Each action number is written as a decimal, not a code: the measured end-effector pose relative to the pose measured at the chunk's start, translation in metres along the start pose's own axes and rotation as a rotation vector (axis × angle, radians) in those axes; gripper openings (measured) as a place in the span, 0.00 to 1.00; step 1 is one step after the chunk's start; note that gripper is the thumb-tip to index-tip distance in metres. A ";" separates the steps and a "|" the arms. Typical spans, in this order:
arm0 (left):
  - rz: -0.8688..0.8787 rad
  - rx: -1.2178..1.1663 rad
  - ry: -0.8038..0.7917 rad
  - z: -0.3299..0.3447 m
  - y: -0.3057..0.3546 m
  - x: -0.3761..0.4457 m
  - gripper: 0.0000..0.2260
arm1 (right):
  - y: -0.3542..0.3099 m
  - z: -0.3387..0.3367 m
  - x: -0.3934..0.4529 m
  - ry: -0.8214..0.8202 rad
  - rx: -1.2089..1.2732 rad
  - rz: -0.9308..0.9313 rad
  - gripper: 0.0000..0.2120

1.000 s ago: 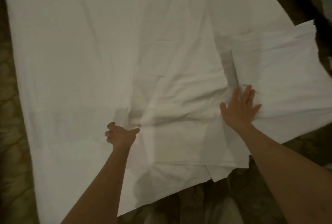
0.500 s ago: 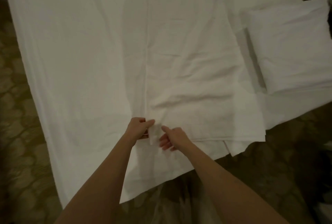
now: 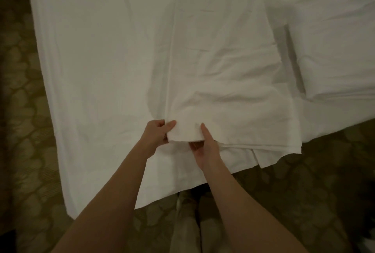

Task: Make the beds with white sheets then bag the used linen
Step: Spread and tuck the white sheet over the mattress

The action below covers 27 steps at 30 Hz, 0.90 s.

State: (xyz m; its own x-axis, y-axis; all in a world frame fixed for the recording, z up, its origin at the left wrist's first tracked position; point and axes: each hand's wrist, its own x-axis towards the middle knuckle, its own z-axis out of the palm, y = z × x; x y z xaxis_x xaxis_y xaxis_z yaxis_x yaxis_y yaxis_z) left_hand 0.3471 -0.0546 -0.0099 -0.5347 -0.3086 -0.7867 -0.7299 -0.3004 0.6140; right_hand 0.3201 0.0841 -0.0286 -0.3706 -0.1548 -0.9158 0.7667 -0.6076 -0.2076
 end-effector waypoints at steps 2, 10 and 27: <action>0.024 0.018 -0.012 -0.004 0.002 -0.005 0.05 | 0.000 0.003 -0.004 0.000 0.024 -0.028 0.20; 0.136 0.076 -0.016 -0.010 0.020 -0.020 0.05 | 0.013 0.005 -0.023 0.003 0.014 -0.067 0.19; 0.237 0.134 -0.128 -0.017 0.181 -0.109 0.13 | -0.038 0.127 -0.185 0.047 0.069 -0.392 0.22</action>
State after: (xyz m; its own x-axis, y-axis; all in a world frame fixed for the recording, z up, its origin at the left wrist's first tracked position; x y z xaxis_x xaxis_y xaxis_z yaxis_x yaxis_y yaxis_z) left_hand 0.2806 -0.0901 0.1881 -0.7398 -0.2368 -0.6298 -0.6237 -0.1097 0.7739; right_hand 0.2932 0.0368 0.1923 -0.6023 0.1345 -0.7868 0.5341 -0.6647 -0.5225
